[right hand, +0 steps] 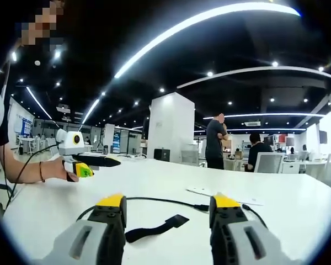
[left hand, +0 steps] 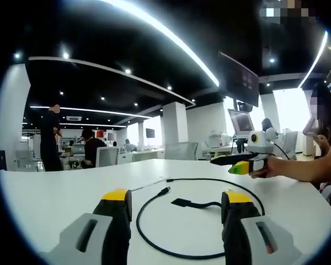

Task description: Find the charging cable on the desk, coil it up and secure with Velcro.

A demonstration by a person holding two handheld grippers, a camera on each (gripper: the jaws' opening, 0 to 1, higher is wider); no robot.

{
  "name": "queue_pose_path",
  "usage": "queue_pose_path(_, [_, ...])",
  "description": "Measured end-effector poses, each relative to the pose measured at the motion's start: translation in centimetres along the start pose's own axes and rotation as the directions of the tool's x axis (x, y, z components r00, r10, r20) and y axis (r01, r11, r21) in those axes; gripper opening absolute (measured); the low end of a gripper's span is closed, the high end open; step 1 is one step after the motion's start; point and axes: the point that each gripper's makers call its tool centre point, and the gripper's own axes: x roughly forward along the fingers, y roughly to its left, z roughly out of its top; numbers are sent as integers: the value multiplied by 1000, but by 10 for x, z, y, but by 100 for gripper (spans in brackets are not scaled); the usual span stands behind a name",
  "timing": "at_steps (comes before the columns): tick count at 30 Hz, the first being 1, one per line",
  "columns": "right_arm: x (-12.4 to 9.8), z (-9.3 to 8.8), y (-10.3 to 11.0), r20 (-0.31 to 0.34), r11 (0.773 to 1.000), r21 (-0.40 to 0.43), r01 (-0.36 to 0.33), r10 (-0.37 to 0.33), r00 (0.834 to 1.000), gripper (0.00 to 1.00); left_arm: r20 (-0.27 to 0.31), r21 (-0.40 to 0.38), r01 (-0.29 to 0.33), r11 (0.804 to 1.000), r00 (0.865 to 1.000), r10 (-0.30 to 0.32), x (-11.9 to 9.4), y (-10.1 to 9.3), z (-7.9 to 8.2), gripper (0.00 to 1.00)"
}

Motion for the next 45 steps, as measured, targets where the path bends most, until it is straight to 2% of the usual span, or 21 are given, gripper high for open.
queue_pose_path(15, [16,-6,0,-32,1000,5,-13,13,999,63,-4,0,15,1000,1000,-15,2,-2,-3,65])
queue_pose_path(18, [21,-7,3,-53,1000,-11,-27,26,998,63,-5,1,15,1000,1000,-15,2,-1,-3,65])
queue_pose_path(24, [26,-5,2,-55,999,-32,-35,34,998,67,-7,6,21,1000,1000,-21,2,-2,-3,65])
queue_pose_path(33, [29,-3,-4,-68,999,-36,-25,22,997,66,0,6,22,1000,1000,-22,1,-3,-2,65])
queue_pose_path(45, [43,-10,-22,-123,999,-41,-13,8,992,66,3,10,24,1000,1000,-24,1,-4,0,65])
